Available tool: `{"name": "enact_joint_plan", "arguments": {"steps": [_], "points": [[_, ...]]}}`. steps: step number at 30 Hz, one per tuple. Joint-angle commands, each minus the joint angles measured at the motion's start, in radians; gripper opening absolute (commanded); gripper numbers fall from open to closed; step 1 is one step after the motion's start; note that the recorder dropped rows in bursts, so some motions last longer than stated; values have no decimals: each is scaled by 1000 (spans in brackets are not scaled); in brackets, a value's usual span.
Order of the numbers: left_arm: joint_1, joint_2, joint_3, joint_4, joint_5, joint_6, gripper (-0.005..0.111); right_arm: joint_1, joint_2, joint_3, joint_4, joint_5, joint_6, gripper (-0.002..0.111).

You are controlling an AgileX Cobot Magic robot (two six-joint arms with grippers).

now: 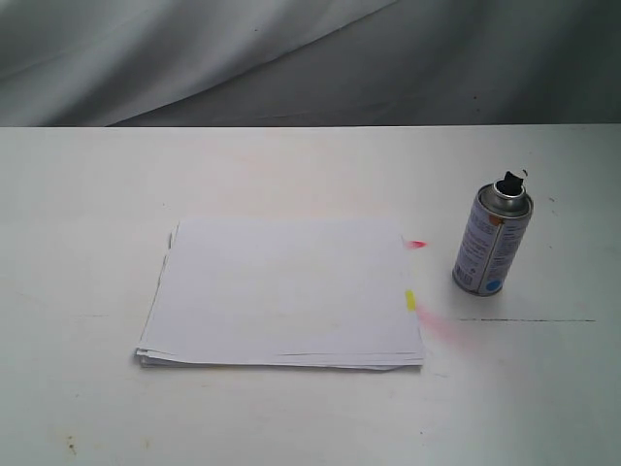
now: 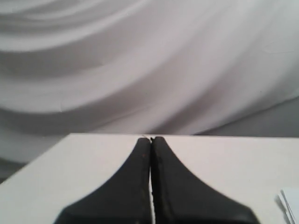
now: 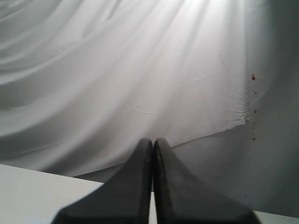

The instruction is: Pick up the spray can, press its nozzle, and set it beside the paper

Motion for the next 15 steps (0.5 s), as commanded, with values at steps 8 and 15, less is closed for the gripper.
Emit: {"name": "enact_joint_plan", "arguments": {"steps": [8,15], "points": [[61,-50,4,216,326,-181,0,-5,-3,3,11,4,0,0],[61,-50,4,216,326,-181,0,-5,-3,3,11,4,0,0]]}}
